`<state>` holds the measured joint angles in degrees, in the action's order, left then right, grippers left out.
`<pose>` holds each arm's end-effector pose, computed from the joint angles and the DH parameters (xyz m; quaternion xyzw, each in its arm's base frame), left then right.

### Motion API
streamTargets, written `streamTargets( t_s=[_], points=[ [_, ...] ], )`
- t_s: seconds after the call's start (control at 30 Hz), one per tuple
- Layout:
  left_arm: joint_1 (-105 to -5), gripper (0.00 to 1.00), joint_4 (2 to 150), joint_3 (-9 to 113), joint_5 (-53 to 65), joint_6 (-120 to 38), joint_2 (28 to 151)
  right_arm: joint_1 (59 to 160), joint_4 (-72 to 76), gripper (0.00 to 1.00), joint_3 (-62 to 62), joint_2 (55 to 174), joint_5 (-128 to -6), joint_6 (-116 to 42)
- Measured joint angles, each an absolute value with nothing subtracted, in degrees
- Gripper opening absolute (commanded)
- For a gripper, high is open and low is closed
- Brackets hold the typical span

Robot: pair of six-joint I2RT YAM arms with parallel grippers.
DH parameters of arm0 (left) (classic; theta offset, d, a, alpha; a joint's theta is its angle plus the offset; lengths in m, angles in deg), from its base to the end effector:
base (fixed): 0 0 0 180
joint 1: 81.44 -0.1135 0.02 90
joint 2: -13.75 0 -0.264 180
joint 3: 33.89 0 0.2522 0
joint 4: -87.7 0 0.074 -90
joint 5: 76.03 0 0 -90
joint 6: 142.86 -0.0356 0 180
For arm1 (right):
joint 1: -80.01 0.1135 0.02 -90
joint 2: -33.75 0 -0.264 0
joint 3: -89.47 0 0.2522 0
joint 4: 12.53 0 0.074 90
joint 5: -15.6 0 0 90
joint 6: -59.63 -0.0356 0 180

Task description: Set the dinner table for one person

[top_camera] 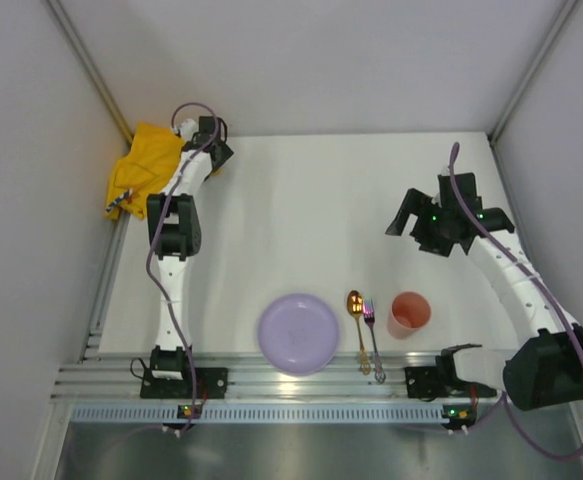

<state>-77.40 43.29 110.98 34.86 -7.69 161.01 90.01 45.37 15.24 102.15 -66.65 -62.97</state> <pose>0.5669 -0.0273 0.1676 -0.3837 0.8327 0.0025 0.3993 0.2364 0.0466 0.2984 0.1633 0.9296 0.1773 0.2789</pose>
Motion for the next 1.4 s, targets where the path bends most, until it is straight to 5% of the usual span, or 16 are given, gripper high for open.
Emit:
streamTargets(
  t_s=[0.13, 0.27, 0.3, 0.37, 0.77, 1.03, 1.07, 1.13, 1.4],
  points=[
    [-78.1, 0.70, 42.9, 113.4, 34.3, -6.7, 162.4, 90.0, 45.1, 1.00, 14.4, 104.0, -66.6, -63.0],
    [-79.1, 0.33, 42.4, 114.5, 32.6, -6.0, 163.3, 90.0, 45.1, 1.00, 14.1, 104.8, -66.6, -62.7],
    [-79.3, 0.14, 42.5, 114.7, 32.1, -5.7, 163.7, 90.0, 45.0, 1.00, 14.0, 104.9, -66.6, -62.6],
    [-79.8, 0.02, 42.7, 115.0, 30.9, -5.4, 164.2, 90.0, 45.1, 1.00, 13.7, 104.9, -66.6, -62.4],
    [-79.6, 0.00, 43.0, 111.5, 21.6, -4.1, 161.5, 90.0, 43.6, 1.00, 15.2, 103.7, -65.0, -61.4],
    [-67.7, 0.00, 40.9, 112.7, 18.0, 1.9, 157.7, 90.0, 42.7, 1.00, 21.2, 97.8, -63.2, -60.3],
    [-65.4, 0.04, 41.3, 113.2, 16.9, 3.0, 157.6, 90.0, 42.7, 1.00, 21.7, 97.0, -63.0, -60.1],
    [-60.4, 0.98, 43.9, 114.2, 13.5, 4.4, 157.4, 89.9, 42.8, 1.00, 22.3, 95.6, -62.5, -59.7],
    [-46.5, 0.99, 54.3, 118.0, 4.5, 5.5, 156.1, 89.9, 42.8, 1.00, 22.4, 94.3, -61.1, -57.8]
  ],
)
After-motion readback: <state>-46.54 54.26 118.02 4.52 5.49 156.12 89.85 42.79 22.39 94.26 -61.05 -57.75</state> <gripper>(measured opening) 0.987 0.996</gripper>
